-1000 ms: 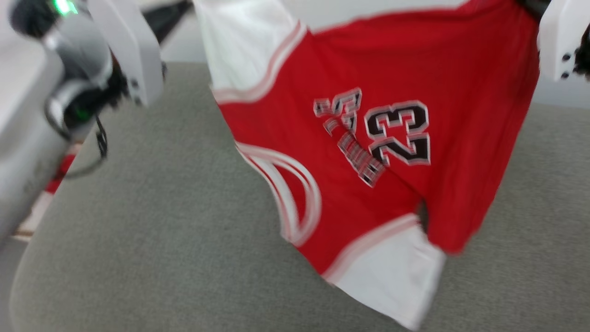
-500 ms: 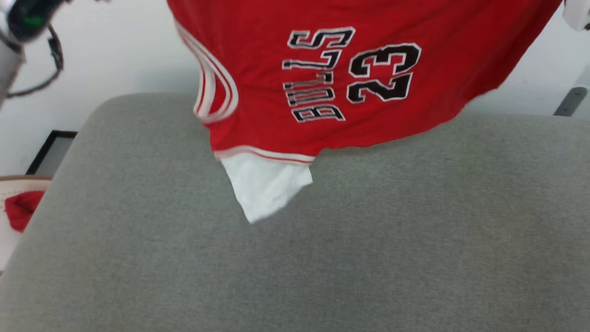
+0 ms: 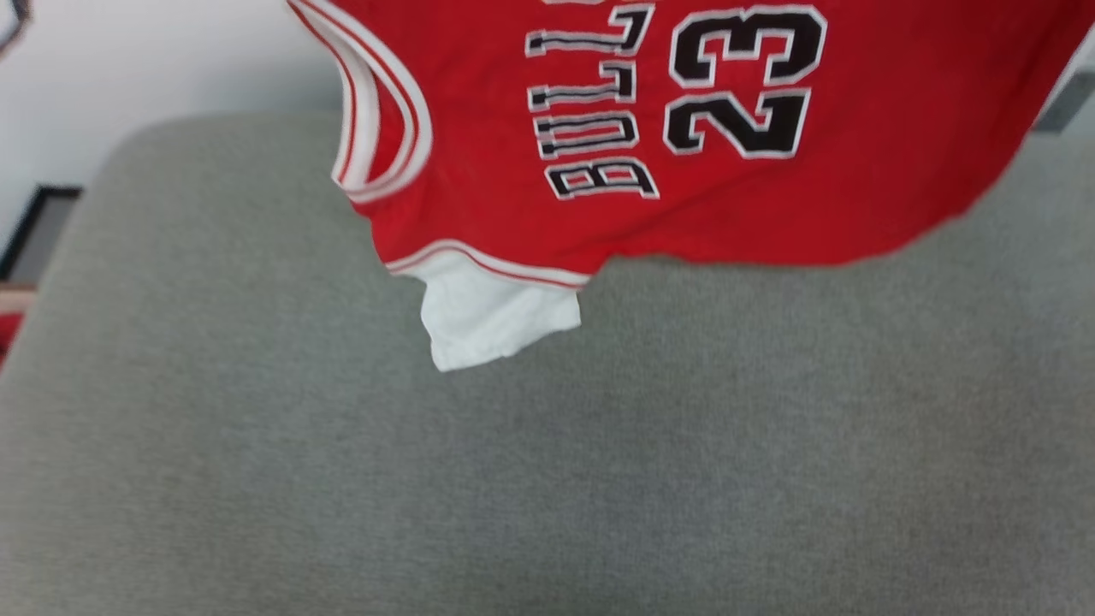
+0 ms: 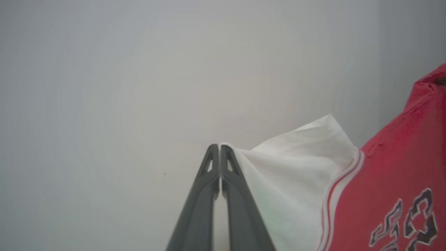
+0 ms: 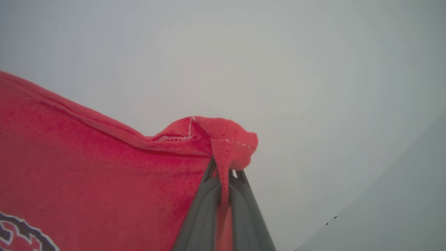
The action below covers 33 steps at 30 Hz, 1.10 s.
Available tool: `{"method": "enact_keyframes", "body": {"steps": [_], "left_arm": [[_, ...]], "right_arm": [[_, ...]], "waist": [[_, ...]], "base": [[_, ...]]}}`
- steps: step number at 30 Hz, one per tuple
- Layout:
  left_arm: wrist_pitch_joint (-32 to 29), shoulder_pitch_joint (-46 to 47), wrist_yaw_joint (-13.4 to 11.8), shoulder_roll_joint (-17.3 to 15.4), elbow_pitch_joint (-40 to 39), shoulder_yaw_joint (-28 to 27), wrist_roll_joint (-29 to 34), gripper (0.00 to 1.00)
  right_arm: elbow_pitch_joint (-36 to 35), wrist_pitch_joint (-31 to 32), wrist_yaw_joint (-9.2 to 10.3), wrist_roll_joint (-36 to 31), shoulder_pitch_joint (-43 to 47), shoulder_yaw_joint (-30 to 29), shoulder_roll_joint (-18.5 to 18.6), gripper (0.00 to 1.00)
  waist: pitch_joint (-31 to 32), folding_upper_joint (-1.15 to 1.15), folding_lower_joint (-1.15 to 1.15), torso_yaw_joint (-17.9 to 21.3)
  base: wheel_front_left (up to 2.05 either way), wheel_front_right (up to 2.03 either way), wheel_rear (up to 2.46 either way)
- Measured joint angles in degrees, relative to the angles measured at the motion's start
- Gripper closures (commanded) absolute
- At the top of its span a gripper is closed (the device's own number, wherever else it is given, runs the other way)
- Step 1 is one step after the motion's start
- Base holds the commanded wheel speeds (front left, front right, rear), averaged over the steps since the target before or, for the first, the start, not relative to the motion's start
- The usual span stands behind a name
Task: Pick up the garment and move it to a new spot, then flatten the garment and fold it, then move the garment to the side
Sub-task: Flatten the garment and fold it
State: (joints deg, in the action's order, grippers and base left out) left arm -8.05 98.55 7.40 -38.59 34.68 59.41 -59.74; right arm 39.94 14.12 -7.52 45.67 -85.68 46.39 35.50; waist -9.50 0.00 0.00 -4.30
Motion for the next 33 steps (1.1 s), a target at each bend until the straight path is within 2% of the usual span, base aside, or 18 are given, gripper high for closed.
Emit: {"method": "enact_keyframes", "body": {"steps": [3, 8, 11, 15, 18, 21, 27, 33], "left_arm": [[2.90, 3.30, -0.25, 1.11, 3.15, -0.36, 2.25, 1.00], [11.49, 11.36, -1.38, 4.32, 8.53, -1.72, 7.12, 1.00], [17.58, 17.02, -2.40, 5.88, 10.26, -2.54, 10.22, 1.00], [22.45, 23.98, -2.80, 7.12, 10.50, -4.55, 13.72, 1.00], [23.02, 25.57, -2.26, 7.47, 8.38, -7.75, 15.19, 1.00], [23.19, 23.55, -2.00, 7.55, 4.02, -13.32, 17.44, 1.00], [23.13, 10.46, -1.26, 9.21, 3.75, -20.51, 20.09, 1.00], [23.14, -0.47, -0.26, 12.47, 7.24, -21.30, 19.50, 1.00]], "right_arm": [[2.66, -3.42, 0.00, -4.23, -3.04, -1.66, -1.51, 1.00], [10.14, -16.86, 0.00, -14.82, -9.57, -6.66, -6.53, 1.00], [14.25, -25.03, 0.00, -22.12, -13.70, -10.65, -7.95, 1.00], [16.13, -28.87, 0.00, -32.40, -19.70, -17.07, -8.86, 1.00], [13.80, -29.07, 0.00, -39.29, -19.20, -21.07, -10.13, 1.00], [10.48, -29.25, 0.00, -44.03, -16.57, -24.75, -11.67, 1.00], [9.98, -29.22, 0.00, -48.92, -7.60, -26.92, -14.26, 1.00], [13.30, -29.24, 0.00, -47.53, -2.96, -25.65, -14.46, 1.00]], "waist": [[-3.28, 0.00, 0.00, 0.56], [-9.74, 0.00, 0.00, 1.69], [-13.90, 0.00, 0.00, 2.30], [-19.72, 0.00, 0.00, 2.71], [-24.18, 0.00, 0.00, 2.75], [-28.54, 0.00, 0.00, 2.61], [-35.45, 0.00, 0.00, 1.59], [-37.20, 0.00, 0.00, -1.06]], "base": [[0.00, 0.00, 0.00], [0.00, 0.00, 0.00], [0.00, 0.00, 0.00], [0.00, 0.00, 0.00], [0.00, 0.00, 0.00], [0.00, 0.00, 0.00], [0.00, 0.00, 0.00], [0.00, 0.00, 0.00]]}}
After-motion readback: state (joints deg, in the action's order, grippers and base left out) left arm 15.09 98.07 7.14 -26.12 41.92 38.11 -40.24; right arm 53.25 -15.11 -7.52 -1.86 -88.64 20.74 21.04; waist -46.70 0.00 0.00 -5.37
